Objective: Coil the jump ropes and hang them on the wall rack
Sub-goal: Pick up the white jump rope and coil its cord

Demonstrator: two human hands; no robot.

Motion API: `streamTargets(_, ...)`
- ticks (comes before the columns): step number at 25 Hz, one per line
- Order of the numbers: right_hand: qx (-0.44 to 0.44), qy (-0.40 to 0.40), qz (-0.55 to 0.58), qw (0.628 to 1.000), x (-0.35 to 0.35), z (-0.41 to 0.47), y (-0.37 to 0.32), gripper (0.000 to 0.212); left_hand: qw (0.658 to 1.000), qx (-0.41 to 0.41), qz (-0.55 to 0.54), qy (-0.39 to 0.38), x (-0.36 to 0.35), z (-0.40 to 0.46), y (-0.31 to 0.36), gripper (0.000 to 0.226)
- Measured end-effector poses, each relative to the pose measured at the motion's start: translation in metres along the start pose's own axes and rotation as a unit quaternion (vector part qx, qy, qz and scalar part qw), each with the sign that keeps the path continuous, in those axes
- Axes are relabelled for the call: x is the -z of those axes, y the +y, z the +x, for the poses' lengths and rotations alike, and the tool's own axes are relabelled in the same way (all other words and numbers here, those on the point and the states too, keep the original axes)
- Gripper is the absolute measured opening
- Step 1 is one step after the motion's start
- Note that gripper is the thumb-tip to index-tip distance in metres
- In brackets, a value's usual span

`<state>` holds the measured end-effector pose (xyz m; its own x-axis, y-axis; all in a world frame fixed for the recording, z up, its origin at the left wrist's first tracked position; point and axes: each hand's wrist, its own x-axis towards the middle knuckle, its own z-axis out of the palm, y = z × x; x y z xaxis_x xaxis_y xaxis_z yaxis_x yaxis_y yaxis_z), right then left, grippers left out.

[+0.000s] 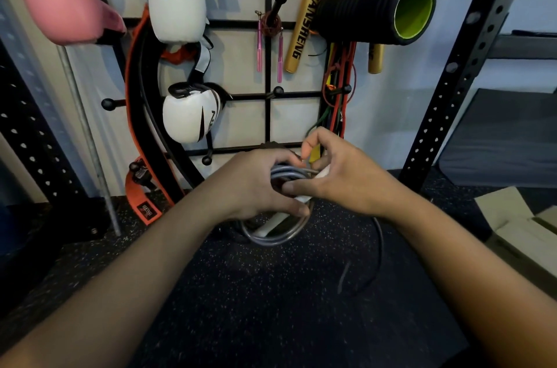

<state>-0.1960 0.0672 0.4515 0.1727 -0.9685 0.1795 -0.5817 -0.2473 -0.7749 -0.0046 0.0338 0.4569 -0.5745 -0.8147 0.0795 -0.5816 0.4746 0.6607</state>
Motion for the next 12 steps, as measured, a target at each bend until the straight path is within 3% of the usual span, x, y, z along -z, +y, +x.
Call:
streamTargets(3, 0.017, 0.009, 0.011, 1.0, 0.001, 0.0, -0.005, 0.038, 0.997, -0.005, -0.082, 0.002, 0.003, 0.001, -0.01, 0.043)
streamTargets(5, -0.013, 0.04, 0.083, 0.996, 0.004, -0.001, -0.008, 0.052, 0.978, 0.012, -0.206, 0.02, 0.009, 0.0, -0.017, 0.045)
streamTargets(7, -0.053, 0.075, 0.119, 0.989, 0.009, 0.0, -0.004, 0.07, 0.919, 0.021, -0.387, 0.068, 0.01, 0.001, -0.02, 0.047)
streamTargets(9, -0.067, 0.055, 0.136, 0.987, 0.006, 0.001, 0.002, 0.075, 0.837, 0.028, -0.529, 0.138, 0.002, 0.003, -0.016, 0.044)
streamTargets(11, -0.048, 0.019, 0.186, 0.981, -0.01, -0.001, 0.001, 0.072, 0.772, 0.069, -0.597, 0.206, -0.013, 0.005, -0.008, 0.039)
streamTargets(12, -0.04, 0.022, 0.239, 0.97, -0.021, -0.002, -0.003, 0.063, 0.756, 0.095, -0.601, 0.241, -0.022, 0.005, -0.004, 0.036)
